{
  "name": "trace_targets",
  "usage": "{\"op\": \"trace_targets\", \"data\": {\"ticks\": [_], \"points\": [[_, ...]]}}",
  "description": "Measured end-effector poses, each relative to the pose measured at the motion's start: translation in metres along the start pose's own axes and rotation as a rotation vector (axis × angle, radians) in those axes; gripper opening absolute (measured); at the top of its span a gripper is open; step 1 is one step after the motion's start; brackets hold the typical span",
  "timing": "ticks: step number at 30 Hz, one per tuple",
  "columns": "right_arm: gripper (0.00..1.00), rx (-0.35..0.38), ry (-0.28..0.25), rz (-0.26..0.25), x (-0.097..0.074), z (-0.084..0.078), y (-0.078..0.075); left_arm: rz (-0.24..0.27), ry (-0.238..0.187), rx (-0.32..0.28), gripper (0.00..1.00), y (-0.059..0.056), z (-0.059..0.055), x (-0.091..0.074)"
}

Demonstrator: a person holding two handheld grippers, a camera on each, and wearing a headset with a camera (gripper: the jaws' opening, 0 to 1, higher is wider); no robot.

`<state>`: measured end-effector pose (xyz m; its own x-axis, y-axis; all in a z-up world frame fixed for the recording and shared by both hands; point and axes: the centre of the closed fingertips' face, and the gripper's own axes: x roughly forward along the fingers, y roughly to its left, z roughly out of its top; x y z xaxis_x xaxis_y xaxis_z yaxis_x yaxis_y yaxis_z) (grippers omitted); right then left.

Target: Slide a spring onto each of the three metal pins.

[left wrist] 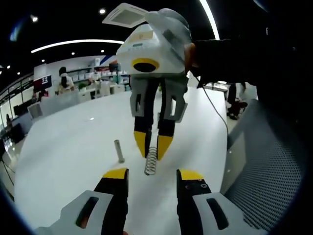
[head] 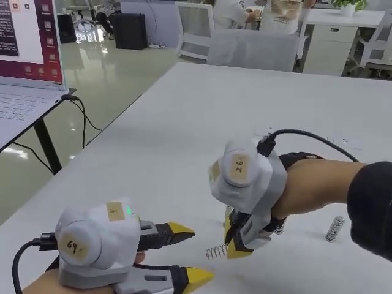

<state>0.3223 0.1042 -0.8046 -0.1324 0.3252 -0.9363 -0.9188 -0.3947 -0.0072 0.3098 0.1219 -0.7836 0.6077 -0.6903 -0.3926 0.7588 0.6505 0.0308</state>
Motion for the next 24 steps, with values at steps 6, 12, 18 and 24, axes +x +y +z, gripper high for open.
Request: {"op": "trace_targets", "data": {"ticks": [6,12,18,24], "points": [[0.08,-0.021,-0.019,-0.022,-0.016,0.019,0.005,0.013,-0.042,-0.006,0.26,0.004,0.010,-0.003],[0.08,-0.034,-0.011,-0.030,-0.018,0.027,0.007,0.016,-0.066,0.016,0.17,0.004,0.018,-0.005],[0.08,-0.035,-0.012,-0.042,-0.021,0.030,0.006,0.003,-0.080,0.025,0.06,0.002,0.023,-0.006],[0.08,-0.036,-0.013,-0.049,-0.024,0.030,0.006,-0.009,-0.085,0.036,0.03,0.000,0.026,-0.006]]}}
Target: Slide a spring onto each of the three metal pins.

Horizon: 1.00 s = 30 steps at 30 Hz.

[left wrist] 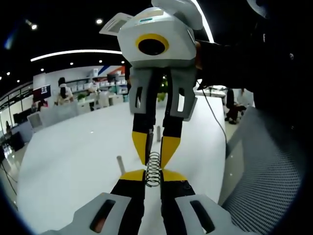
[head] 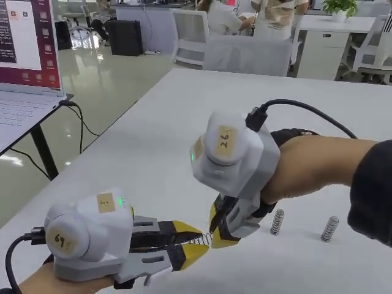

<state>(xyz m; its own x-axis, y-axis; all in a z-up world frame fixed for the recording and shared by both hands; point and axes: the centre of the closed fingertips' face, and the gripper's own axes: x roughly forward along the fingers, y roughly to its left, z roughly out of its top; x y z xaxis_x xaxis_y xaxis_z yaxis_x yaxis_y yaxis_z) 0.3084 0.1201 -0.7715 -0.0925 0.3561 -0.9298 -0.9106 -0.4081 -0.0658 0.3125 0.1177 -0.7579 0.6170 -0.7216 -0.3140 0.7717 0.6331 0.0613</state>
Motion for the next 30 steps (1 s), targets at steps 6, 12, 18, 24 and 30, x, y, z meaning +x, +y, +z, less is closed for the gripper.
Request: {"op": "trace_targets", "data": {"ticks": [6,12,18,24,30], "points": [[0.09,-0.020,-0.010,-0.020,-0.007,0.002,0.000,-0.005,-0.012,-0.002,0.03,0.000,0.005,-0.002],[0.09,-0.011,-0.046,-0.039,-0.012,0.004,-0.002,-0.006,-0.022,0.000,0.03,0.001,0.009,-0.003],[0.14,0.009,-0.051,-0.045,-0.013,-0.002,-0.004,-0.010,-0.025,-0.003,0.03,0.000,0.010,-0.005],[0.14,0.032,-0.065,-0.036,-0.010,-0.007,0.000,-0.022,-0.052,-0.010,0.03,-0.002,0.019,-0.006],[0.10,0.039,-0.081,-0.036,-0.010,-0.010,0.000,-0.040,-0.073,-0.018,0.03,-0.006,0.024,-0.005]]}}
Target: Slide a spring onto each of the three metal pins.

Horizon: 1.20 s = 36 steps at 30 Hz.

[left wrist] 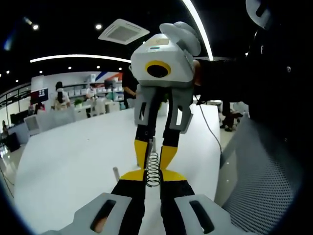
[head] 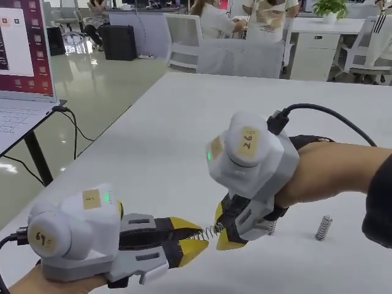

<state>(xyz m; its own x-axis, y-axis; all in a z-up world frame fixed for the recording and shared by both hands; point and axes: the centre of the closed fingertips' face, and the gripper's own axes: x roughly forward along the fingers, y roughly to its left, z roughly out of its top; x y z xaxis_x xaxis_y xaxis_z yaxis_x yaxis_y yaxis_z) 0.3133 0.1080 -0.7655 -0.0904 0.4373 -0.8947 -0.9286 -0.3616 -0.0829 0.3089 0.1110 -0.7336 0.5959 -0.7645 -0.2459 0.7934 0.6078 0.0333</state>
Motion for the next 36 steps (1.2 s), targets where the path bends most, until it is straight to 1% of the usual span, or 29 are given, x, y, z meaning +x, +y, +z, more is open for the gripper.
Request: {"op": "trace_targets", "data": {"ticks": [7,10,12,19,22,28,34,36], "points": [[0.09,-0.001,-0.013,-0.008,-0.006,0.003,0.000,-0.003,-0.003,-0.003,0.03,-0.001,0.001,0.001],[0.09,0.004,-0.029,-0.002,-0.012,0.009,0.002,-0.006,0.011,0.000,0.03,-0.002,-0.002,0.003],[0.08,0.006,-0.034,-0.001,-0.015,0.012,0.003,-0.007,0.010,0.000,0.03,-0.001,-0.002,0.003],[0.08,-0.006,-0.050,0.005,-0.020,0.023,0.008,-0.014,0.019,0.006,0.03,-0.002,-0.004,0.005],[0.08,-0.039,-0.032,-0.002,-0.019,0.025,0.008,-0.014,0.019,0.003,0.03,-0.001,-0.005,0.006],[0.08,-0.047,-0.004,0.018,-0.018,0.030,0.013,-0.026,0.026,0.003,0.03,-0.005,-0.008,0.008],[0.08,-0.066,0.000,0.029,-0.018,0.038,0.016,-0.034,0.029,0.002,0.03,-0.006,-0.009,0.010],[0.08,-0.070,0.005,0.028,-0.018,0.039,0.015,-0.033,0.029,0.004,0.03,-0.006,-0.009,0.010]]}}
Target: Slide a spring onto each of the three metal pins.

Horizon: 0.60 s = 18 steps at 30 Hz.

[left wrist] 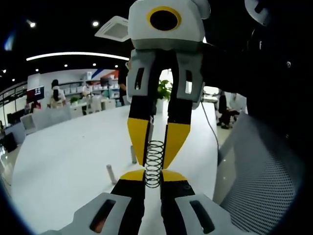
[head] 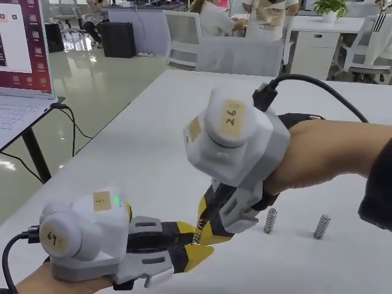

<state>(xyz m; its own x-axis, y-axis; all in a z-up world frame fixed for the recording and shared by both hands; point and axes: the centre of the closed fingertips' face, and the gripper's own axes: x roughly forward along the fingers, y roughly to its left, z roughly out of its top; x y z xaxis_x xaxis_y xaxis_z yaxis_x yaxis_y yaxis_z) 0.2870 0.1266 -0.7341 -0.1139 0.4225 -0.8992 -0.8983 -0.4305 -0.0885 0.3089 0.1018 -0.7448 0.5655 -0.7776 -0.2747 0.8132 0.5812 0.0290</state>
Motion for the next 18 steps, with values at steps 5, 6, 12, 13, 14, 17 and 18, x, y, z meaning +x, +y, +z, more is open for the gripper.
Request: {"op": "trace_targets", "data": {"ticks": [5,6,12,13,14,17,18], "points": [[0.08,-0.003,0.006,0.001,0.0002,0.0006,-0.0001,0.000,-0.005,-0.005,0.03,-0.0001,0.0004,0.0005],[0.08,-0.003,0.008,0.002,0.0004,0.0003,-0.0001,0.000,-0.004,-0.004,0.03,-0.0002,0.0003,0.0005],[0.08,0.006,0.013,0.009,0.0029,-0.0015,-0.0003,0.000,0.005,-0.007,0.04,0.0005,-0.0030,0.0015],[0.08,0.007,0.016,0.007,0.0031,-0.0024,-0.0011,0.005,0.004,-0.011,0.04,0.0017,-0.0032,0.0013],[0.08,0.006,0.017,0.004,0.0028,-0.0030,-0.0022,0.008,0.004,-0.015,0.05,0.0024,-0.0033,0.0011],[0.08,0.019,0.014,-0.003,0.0006,-0.0053,-0.0072,0.015,-0.001,-0.023,0.07,0.0046,-0.0037,-0.0001],[0.08,0.023,0.015,-0.006,0.0000,-0.0066,-0.0084,0.020,-0.002,-0.028,0.07,0.0060,-0.0042,-0.0006]]}}
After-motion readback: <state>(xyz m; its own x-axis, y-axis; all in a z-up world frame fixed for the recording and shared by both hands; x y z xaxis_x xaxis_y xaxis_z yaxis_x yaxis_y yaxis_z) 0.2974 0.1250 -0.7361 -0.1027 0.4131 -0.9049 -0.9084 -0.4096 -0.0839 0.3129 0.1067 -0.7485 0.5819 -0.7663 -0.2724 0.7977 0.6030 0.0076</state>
